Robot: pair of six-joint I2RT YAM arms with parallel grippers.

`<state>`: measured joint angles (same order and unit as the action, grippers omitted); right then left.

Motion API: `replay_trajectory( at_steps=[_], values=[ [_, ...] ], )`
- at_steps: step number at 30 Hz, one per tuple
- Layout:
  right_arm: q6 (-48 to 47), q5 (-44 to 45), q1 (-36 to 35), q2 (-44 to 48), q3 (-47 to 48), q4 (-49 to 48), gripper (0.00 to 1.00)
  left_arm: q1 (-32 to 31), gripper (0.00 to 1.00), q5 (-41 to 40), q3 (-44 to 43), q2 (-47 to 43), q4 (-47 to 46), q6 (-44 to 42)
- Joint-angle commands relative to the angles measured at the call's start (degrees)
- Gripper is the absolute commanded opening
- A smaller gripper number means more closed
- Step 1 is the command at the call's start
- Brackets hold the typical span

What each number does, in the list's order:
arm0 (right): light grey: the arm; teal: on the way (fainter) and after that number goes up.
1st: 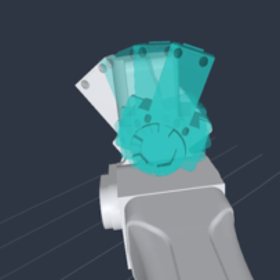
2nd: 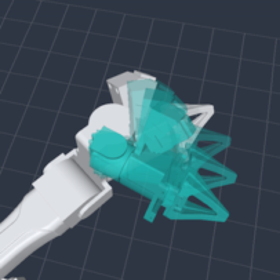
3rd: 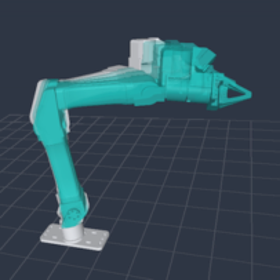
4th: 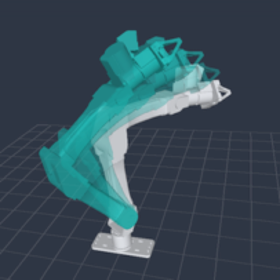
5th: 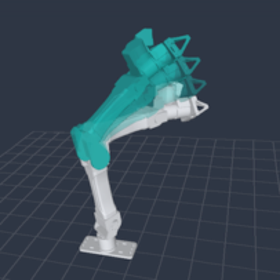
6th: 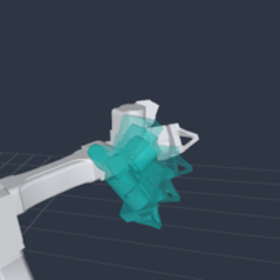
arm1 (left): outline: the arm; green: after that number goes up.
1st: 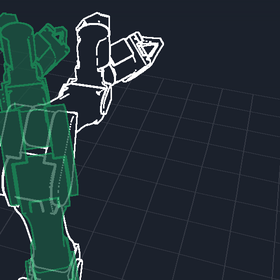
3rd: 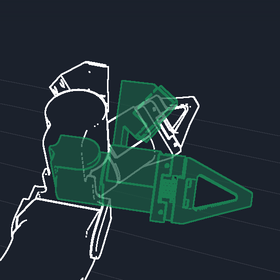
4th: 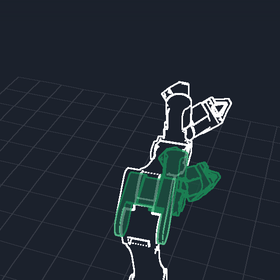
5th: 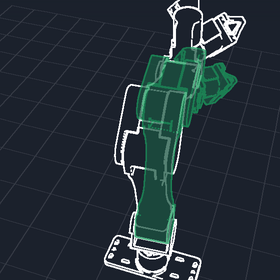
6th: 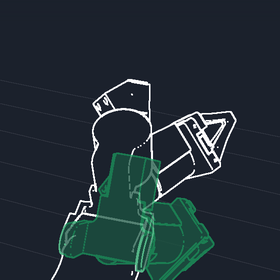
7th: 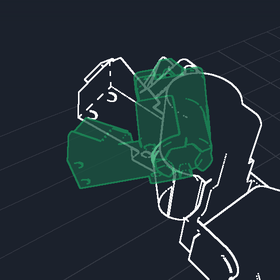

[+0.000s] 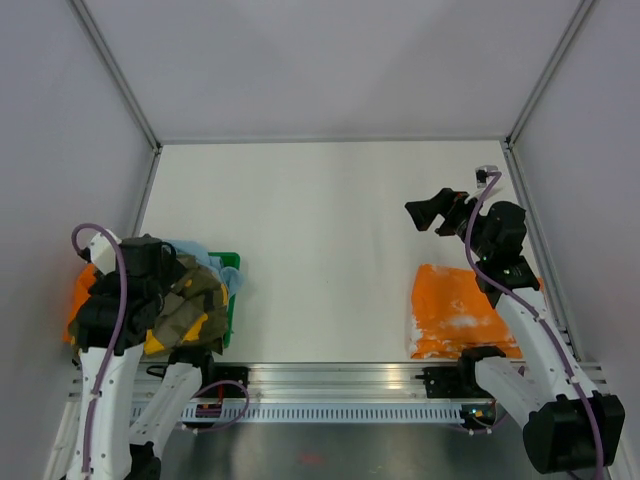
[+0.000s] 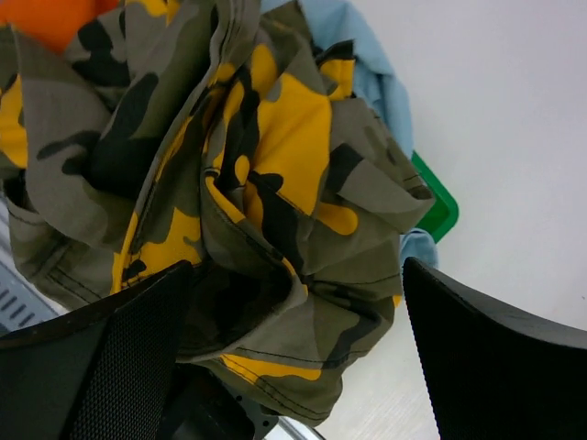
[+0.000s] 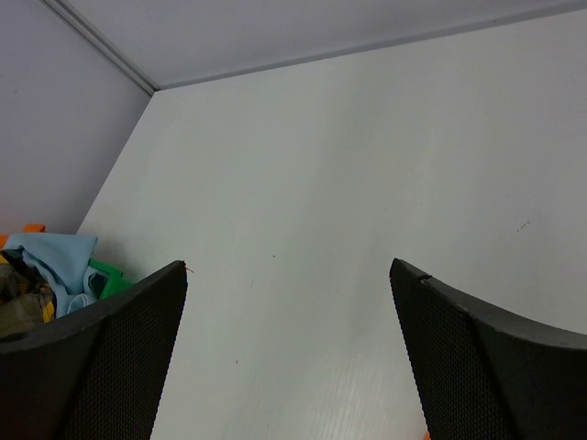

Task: Fold and stack the trousers
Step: Grab the trousers from the pile

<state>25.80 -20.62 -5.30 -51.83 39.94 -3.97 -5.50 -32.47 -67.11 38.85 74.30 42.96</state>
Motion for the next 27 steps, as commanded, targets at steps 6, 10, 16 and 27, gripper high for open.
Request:
replay_trajectory(
  at_steps=[6, 10, 16, 27],
  values=[
    [2.2, -5.2, 0.0, -3.4, 0.5, -4.6, 0.98, 0.0, 1.00, -7.6, 12.5, 0.8, -1.2, 19.0],
    [2.4, -5.7, -0.1, -3.9, 1.0, -4.9, 0.98, 0.1, 0.93, -7.3, 16.0, 3.2, -11.2, 19.8],
    [2.8, -5.4, 0.0, -4.5, 2.1, -4.7, 0.98, 0.1, 0.02, -8.4, 12.0, 10.7, -16.1, 16.0],
    [6.7, 10.6, 0.0, -11.2, 9.9, 3.7, 0.98, -4.4, 0.02, 16.1, -31.1, 30.3, -42.6, -22.5]
  ],
)
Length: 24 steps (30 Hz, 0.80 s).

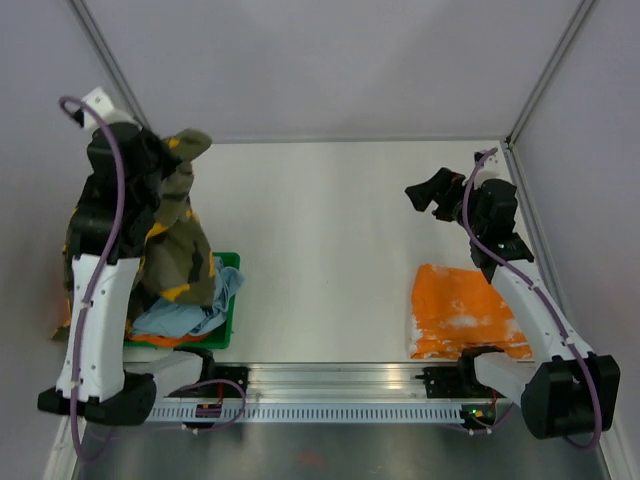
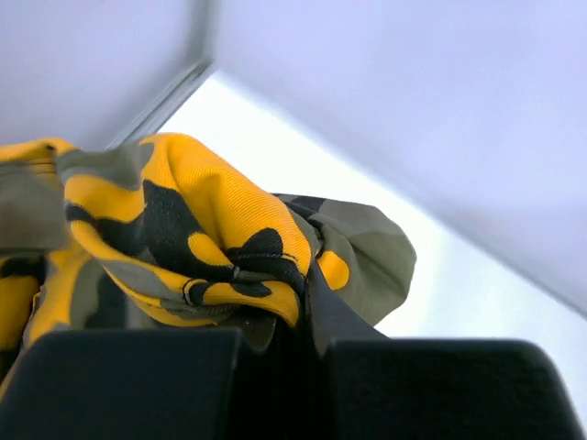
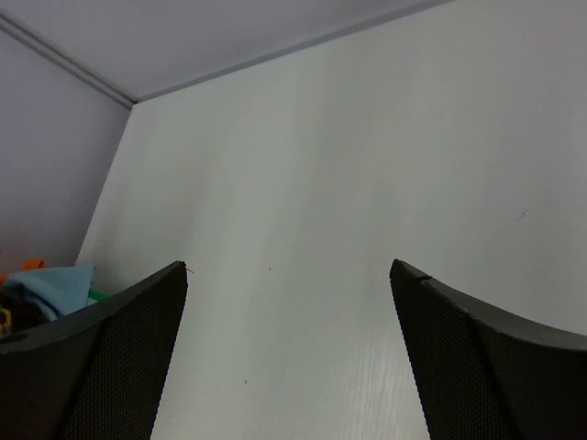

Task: Fold and stack the trousers
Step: Grab the trousers from the pile, then move the trousers to the center of the board

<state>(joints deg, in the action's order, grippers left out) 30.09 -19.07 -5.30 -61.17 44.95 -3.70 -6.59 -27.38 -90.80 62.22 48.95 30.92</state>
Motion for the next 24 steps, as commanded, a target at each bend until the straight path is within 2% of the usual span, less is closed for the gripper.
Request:
replay_trajectory(
  at_steps=[1, 2, 3, 4, 6, 7, 8, 9, 12, 15, 17, 19, 24],
  values=[
    [2.5, 11.0, 0.1, -2.3, 8.1, 6.3, 0.98, -10.0, 0.02, 10.8, -11.5, 12.5, -21.5, -11.3],
    [2.0, 12.9, 0.2, -2.8, 9.7, 8.4, 0.98, -14.4, 0.02, 9.3, -14.0, 15.9, -23.0, -14.8],
    [2.2, 18.7, 0.2, -4.0, 11.5, 13.7, 0.98, -18.4, 0.02, 7.8, -17.7, 19.7, -23.6, -16.2],
    [2.6, 22.4, 1.1, -4.7, 15.1, 16.8, 0.98, -25.1, 0.02, 7.8, -26.4, 28.0, -23.0, -17.0],
    [4.4, 27.8, 3.0, -6.9, 18.5, 24.2, 0.98, -29.5, 0.02, 9.4, -36.1, 36.5, -21.6, -16.6],
    [4.8, 28.2, 4.8, -7.4, 20.6, 25.8, 0.98, -32.8, 0.02, 9.4, -44.0, 40.4, -21.2, -16.4],
    [5.7, 28.1, 7.1, -7.6, 21.1, 27.0, 0.98, -34.1, 0.02, 8.5, -46.5, 46.4, -21.8, -15.9],
    [5.9, 28.2, 8.0, -7.2, 21.6, 28.3, 0.98, -34.9, 0.02, 7.8, -47.9, 48.3, -22.9, -15.5],
    [6.8, 30.7, 9.3, -4.6, 21.8, 30.1, 0.98, -35.5, 0.02, 5.5, -44.2, 51.5, -26.6, -10.1],
    [7.7, 36.5, 9.6, -0.9, 21.1, 31.1, 0.98, -35.6, 0.02, 5.4, -34.5, 50.9, -30.5, -4.8],
    [7.7, 39.1, 9.6, 0.9, 20.2, 30.8, 0.98, -35.6, 0.02, 8.8, -27.0, 50.5, -32.4, -1.5],
    [6.5, 39.2, 9.7, 2.9, 19.2, 29.0, 0.98, -35.5, 0.02, 13.3, -22.3, 49.8, -32.3, 0.4],
    [4.5, 36.9, 9.6, 3.3, 17.5, 26.4, 0.98, -32.3, 0.02, 15.6, -12.9, 45.0, -30.2, 4.1]
  ],
)
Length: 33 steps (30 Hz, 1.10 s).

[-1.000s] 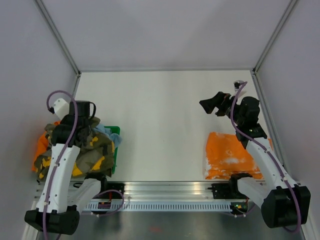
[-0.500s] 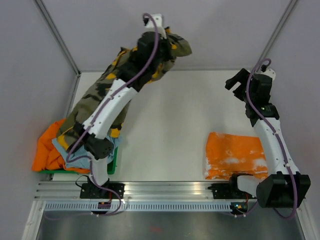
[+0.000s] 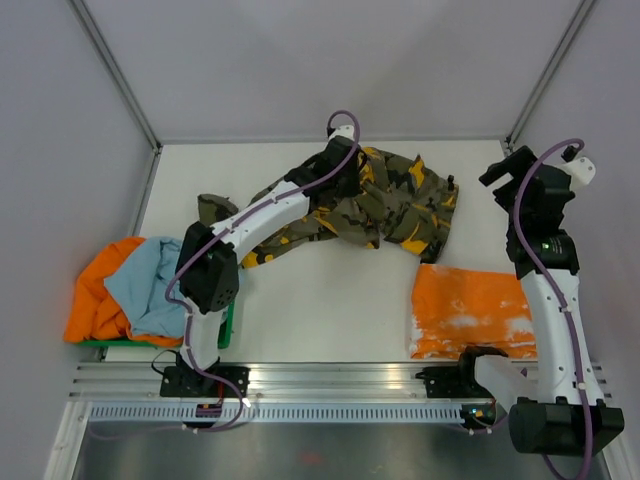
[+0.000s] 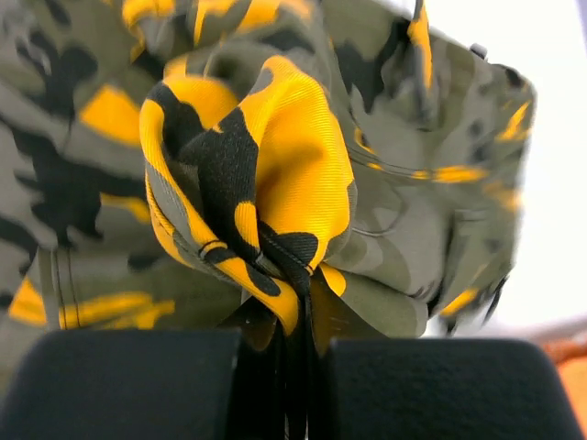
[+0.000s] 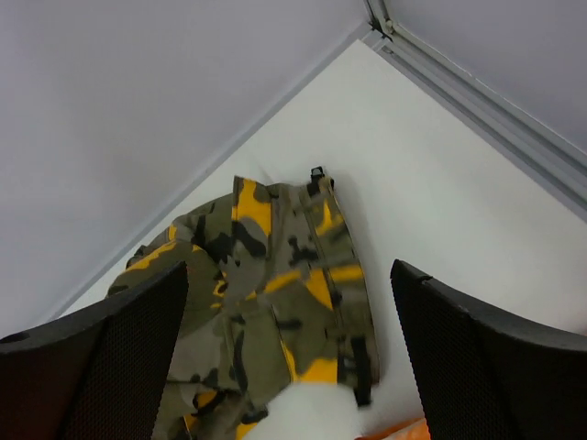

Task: Fold and stack the trousers
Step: Move the trousers to the center of the board

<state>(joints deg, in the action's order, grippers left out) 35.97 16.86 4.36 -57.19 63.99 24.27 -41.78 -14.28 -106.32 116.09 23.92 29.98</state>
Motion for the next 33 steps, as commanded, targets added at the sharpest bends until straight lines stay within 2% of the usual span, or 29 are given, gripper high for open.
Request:
replay_trajectory(
  at_steps=[1, 3, 5, 6, 7, 8, 10, 14, 17, 20, 22, 24, 26, 27, 28, 30, 33],
  values=[
    [-1.7, 0.4, 0.0, -0.7, -2.0, -1.8, 0.98, 4.1, 0.02, 3.7, 3.7, -11.2, -3.5, 5.4],
    [-2.5, -1.7, 0.0, -1.8, -2.3, -2.2, 0.98, 7.0, 0.03, 8.2, 7.7, -13.9, -3.2, 5.1],
    [-3.1, -4.8, 0.0, -2.7, -3.2, -3.4, 0.98, 11.4, 0.06, 17.7, 9.5, -16.9, -3.1, -0.1],
    [-3.2, -6.0, -0.1, -3.8, -3.5, -3.8, 0.98, 13.4, 0.11, 23.3, 9.4, -17.4, -2.0, -2.5],
    [-3.4, -7.1, -0.1, -4.4, -4.4, -4.4, 0.98, 13.7, 0.14, 25.3, 9.0, -17.7, 2.1, -5.2],
    [-3.4, -9.7, -0.1, -6.0, -4.8, -5.5, 0.98, 13.8, 0.14, 26.3, 8.8, -18.2, 4.7, -10.4],
    [-3.9, -14.0, -0.1, -7.9, -6.0, -6.6, 0.98, 13.4, 0.14, 27.3, 11.4, -19.5, 8.0, -13.7],
    [-3.2, -22.8, -0.1, -15.6, -8.3, -11.3, 0.98, 13.0, 0.14, 26.6, 27.3, -27.1, 2.7, -10.6],
    [-2.6, -28.0, -2.2, -22.0, -9.6, -13.5, 0.98, 13.0, 0.15, 25.3, 31.8, -28.9, 0.3, -8.2],
    [-1.8, -28.6, -8.2, -26.7, -9.1, -14.1, 0.98, 13.0, 0.17, 23.7, 33.1, -28.5, 1.3, -8.1],
    [-0.5, -27.2, -13.0, -28.0, -10.0, -15.6, 0.98, 13.0, 0.23, 18.8, 32.8, -27.9, 4.6, -8.3],
    [2.3, -24.4, -15.6, -29.1, -11.1, -17.2, 0.98, 13.0, 0.49, 14.7, 32.4, -28.3, 6.7, -8.9],
    [3.2, -21.7, -16.3, -29.6, -11.8, -16.5, 0.98, 13.0, 0.67, 11.9, 32.4, -30.0, 7.4, -9.8],
    [2.8, -20.4, -16.7, -29.7, -12.0, -15.7, 0.98, 13.0, 0.86, 10.0, 32.4, -30.7, 7.6, -10.1],
    [2.3, -17.2, -16.8, -29.9, -12.0, -13.3, 0.98, 13.0, 0.93, 9.4, 32.5, -32.5, 7.9, -10.7],
    [0.3, -14.4, -16.8, -30.0, -11.9, -11.5, 0.98, 13.0, 0.99, 7.4, 32.7, -33.9, 8.6, -11.3],
    [-1.5, -11.6, -16.8, -30.4, -11.7, -9.5, 0.98, 12.9, 1.00, 6.7, 31.5, -36.3, 11.1, -11.8]
  ],
)
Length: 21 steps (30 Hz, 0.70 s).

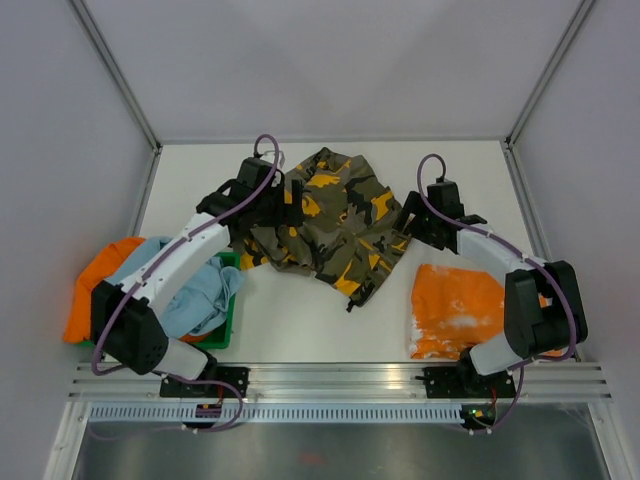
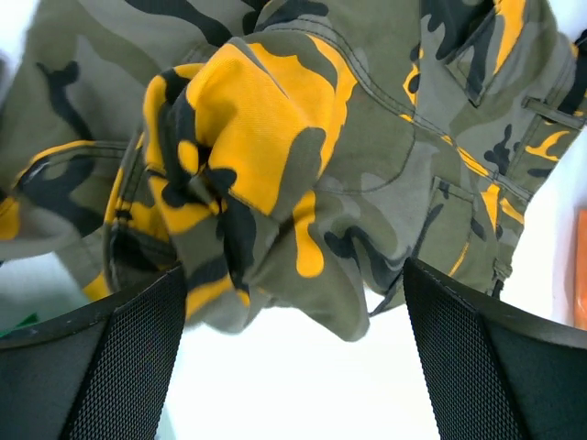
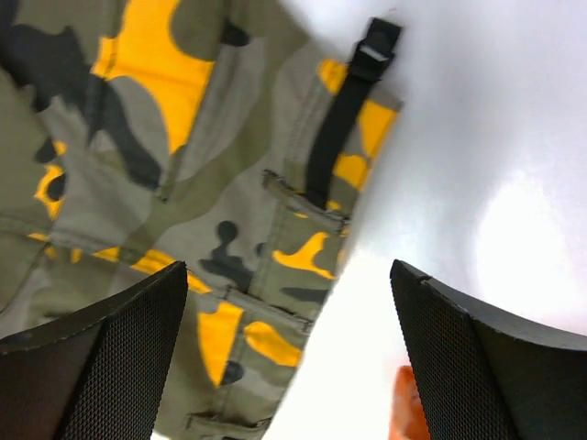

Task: Fold and stack the trousers
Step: Flatten the trousers out

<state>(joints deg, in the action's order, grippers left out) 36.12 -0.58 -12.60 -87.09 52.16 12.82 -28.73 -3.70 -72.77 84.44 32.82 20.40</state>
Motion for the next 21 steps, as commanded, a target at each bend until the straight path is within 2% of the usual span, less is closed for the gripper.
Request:
replay_trajectory(
  at_steps=[1, 2, 5, 10, 13, 14, 15, 16, 17, 21],
  values=[
    [-1.8, 6.4, 0.1, -0.7, 0.2, 2.0, 0.98, -0.4, 1.00, -3.9, -2.7, -5.2, 3.4, -2.8],
    [-1.8, 6.5, 0.0, -1.5, 0.1, 1.6, 0.98, -1.1, 1.00, -4.5, -4.3, -6.2, 5.7, -3.3],
    [-1.3, 6.0, 0.0, -4.5, -0.4, -0.9, 0.95, -7.5, 1.00, -13.3, -6.8, -7.4, 9.4, -5.6],
    [1.0, 2.3, -0.1, -10.1, -1.4, -8.4, 0.85, -8.2, 1.00, -13.3, -4.8, -8.5, 10.7, -3.9],
    [1.8, 1.6, -0.1, -13.0, -0.4, -11.6, 0.70, -8.3, 1.00, -11.3, -1.1, -9.7, 10.6, -1.4],
    [1.8, 1.6, -0.1, -13.8, 0.7, -12.0, 0.52, -8.5, 1.00, -10.5, -0.1, -10.2, 10.5, -0.9],
    [1.8, 1.9, -0.1, -14.5, 1.4, -12.2, 0.39, -8.7, 1.00, -10.2, 0.8, -11.0, 10.7, 0.2],
    [1.5, 2.3, -0.1, -15.9, 2.4, -11.8, 0.12, -8.8, 1.00, -10.0, 2.3, -11.3, 10.7, 0.7],
    [1.3, 3.0, -0.1, -16.4, 4.7, -11.2, 0.02, -8.9, 1.00, -9.5, 3.1, -11.7, 10.9, 1.0],
    [-3.1, 8.2, 0.1, -18.5, 13.0, -6.6, 0.00, -8.8, 1.00, -10.4, 5.2, -12.9, 12.0, 2.5]
  ],
)
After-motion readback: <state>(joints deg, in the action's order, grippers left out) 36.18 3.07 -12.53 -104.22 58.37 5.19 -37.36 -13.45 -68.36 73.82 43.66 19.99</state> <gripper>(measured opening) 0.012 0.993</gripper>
